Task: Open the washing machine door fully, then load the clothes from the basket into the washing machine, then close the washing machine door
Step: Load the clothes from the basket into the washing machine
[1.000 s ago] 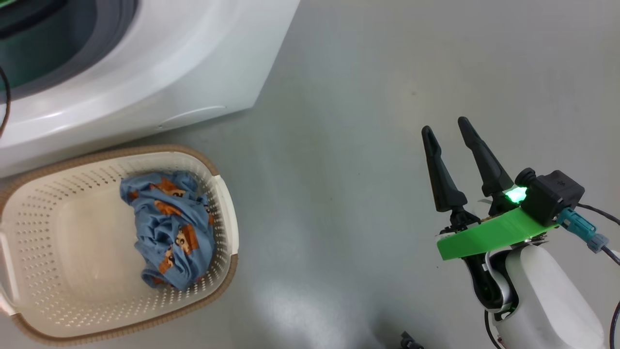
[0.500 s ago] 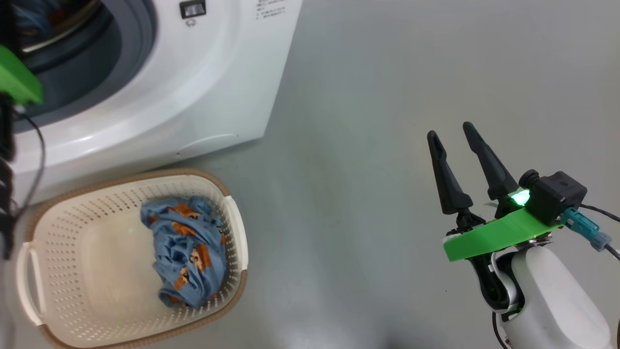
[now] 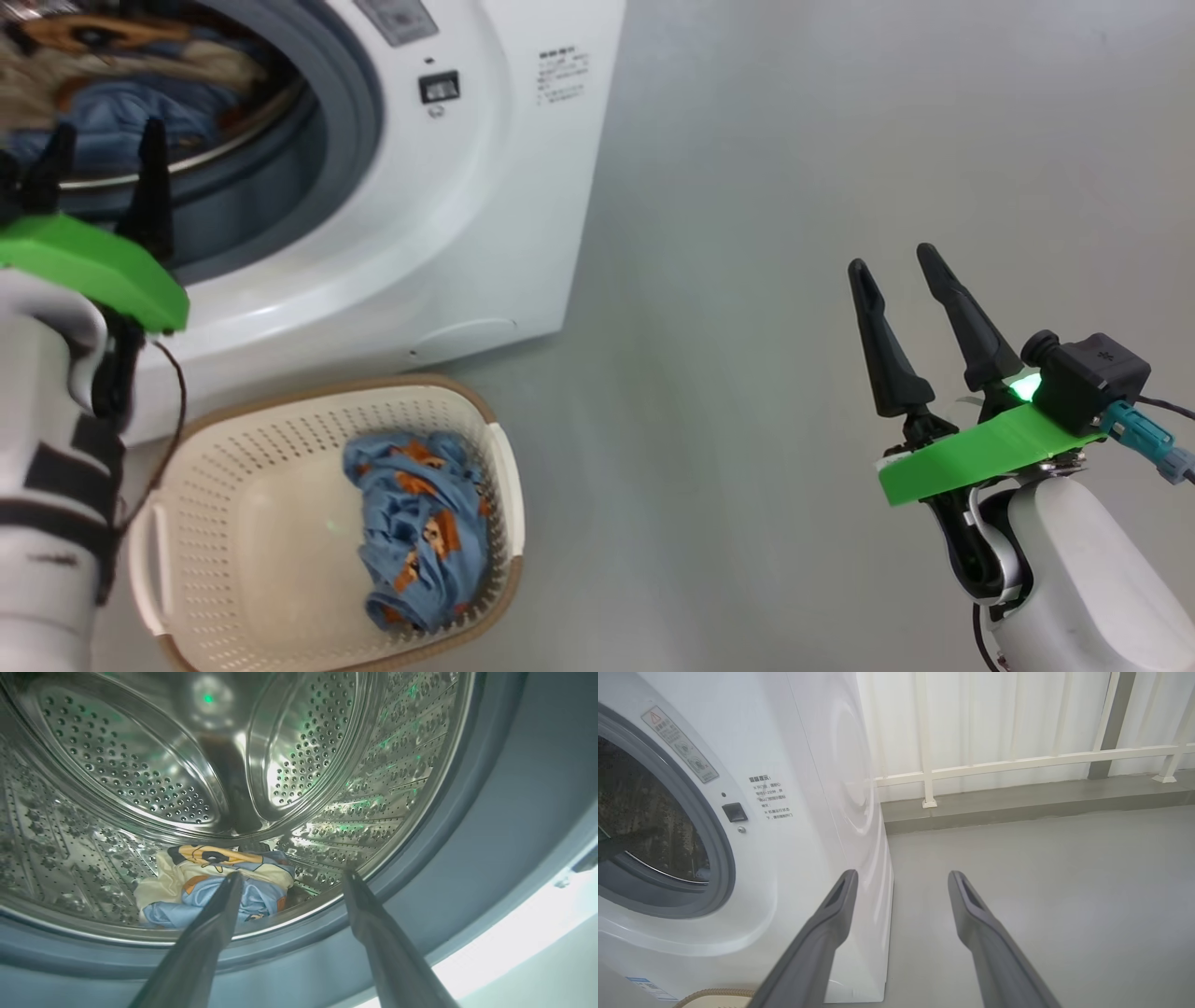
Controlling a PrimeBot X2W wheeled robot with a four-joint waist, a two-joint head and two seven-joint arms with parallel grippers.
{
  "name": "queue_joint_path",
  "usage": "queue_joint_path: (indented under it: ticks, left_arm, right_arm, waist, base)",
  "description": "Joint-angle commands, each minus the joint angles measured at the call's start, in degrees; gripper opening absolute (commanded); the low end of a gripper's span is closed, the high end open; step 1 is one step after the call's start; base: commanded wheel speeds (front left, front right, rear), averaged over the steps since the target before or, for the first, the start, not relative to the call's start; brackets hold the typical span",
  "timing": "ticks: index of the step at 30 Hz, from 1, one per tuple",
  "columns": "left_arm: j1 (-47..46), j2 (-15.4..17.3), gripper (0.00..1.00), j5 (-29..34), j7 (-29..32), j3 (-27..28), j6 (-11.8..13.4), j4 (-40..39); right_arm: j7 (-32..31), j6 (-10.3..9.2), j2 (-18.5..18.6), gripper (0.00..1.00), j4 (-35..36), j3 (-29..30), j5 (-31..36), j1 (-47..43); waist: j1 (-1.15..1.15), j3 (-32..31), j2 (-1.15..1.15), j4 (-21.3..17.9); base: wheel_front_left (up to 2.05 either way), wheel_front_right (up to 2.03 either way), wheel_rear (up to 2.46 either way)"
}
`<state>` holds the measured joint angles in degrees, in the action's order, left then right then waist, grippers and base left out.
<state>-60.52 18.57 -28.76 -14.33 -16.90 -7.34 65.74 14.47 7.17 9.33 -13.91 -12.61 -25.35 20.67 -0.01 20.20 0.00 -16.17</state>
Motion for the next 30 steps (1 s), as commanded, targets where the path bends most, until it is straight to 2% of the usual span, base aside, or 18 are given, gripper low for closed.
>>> queue_joint_path:
  ticks: [1,10,30]
  left_arm:
    - [2.4,2.3,1.00,-0.2,-0.6,1.9,0.6,-3.8]
    - [14.2,0.9,1.00,1.1,-0.7,5.2,2.9,-16.5]
    - [38.5,-1.7,1.00,2.1,-0.7,9.7,5.6,-39.5]
  right_arm:
    - [0.5,0.32,0.9,1.00,0.9,-0.5,-0.7,-1.0]
    - [0.5,0.32,2.5,1.00,0.5,0.6,-1.3,-2.6]
    - [0.5,0.32,5.6,1.00,0.8,2.1,-1.8,-6.3]
  waist:
    - [0.01,-3.3,0.00,2.5]
    - [0.01,-7.7,0.00,5.7]
    - [0.01,-15.0,0.00,10.6]
  base:
    - [0.00,0.00,0.00]
    - [0.00,0.00,0.00]
    - [0.00,0.00,0.00]
